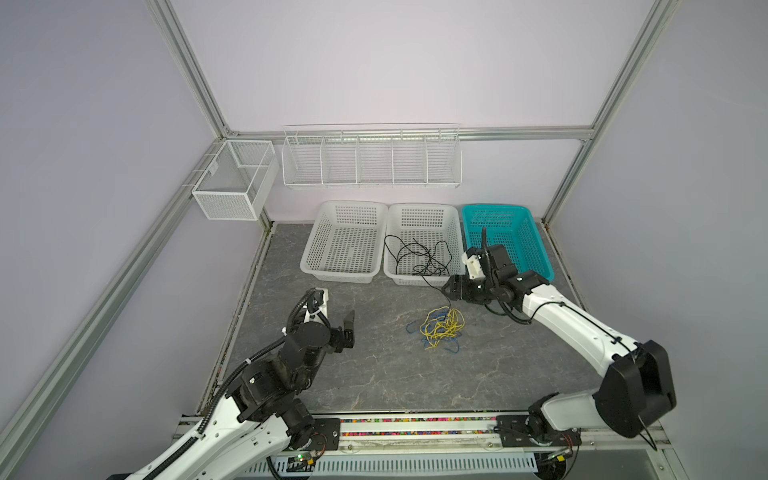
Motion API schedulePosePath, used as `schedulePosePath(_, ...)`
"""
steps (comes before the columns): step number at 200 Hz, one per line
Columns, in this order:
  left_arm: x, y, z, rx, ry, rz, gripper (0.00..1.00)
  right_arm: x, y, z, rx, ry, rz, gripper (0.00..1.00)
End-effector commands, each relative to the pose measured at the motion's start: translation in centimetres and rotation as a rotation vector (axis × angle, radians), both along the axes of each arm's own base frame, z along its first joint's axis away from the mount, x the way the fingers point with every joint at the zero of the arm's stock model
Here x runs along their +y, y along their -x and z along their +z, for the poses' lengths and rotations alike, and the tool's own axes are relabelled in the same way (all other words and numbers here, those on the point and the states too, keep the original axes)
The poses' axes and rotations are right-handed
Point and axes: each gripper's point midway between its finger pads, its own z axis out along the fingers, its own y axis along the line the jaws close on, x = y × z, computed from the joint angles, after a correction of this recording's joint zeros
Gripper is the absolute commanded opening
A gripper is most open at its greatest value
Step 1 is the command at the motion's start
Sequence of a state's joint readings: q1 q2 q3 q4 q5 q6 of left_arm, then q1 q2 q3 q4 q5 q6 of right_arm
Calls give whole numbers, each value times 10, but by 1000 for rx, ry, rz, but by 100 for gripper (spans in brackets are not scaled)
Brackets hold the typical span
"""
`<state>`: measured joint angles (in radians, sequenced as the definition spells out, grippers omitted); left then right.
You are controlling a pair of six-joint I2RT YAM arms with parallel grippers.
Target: Untangle the cables
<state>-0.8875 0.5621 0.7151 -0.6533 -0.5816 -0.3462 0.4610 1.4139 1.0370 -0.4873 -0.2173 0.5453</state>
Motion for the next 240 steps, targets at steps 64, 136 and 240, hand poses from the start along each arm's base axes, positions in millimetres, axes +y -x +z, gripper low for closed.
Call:
schedulePosePath(64,2,-1,-1,-6,-19,1,99,34,-3,-39,100,-131,-16,52)
schedulePosePath(136,1,-1,-2,-7,-22,-5,99,19,8,-3,-2,13,0,7)
schedulePosePath(240,-1,-1,-3,-4,-22,-15,99,43,0,93,-140,-36,177,7)
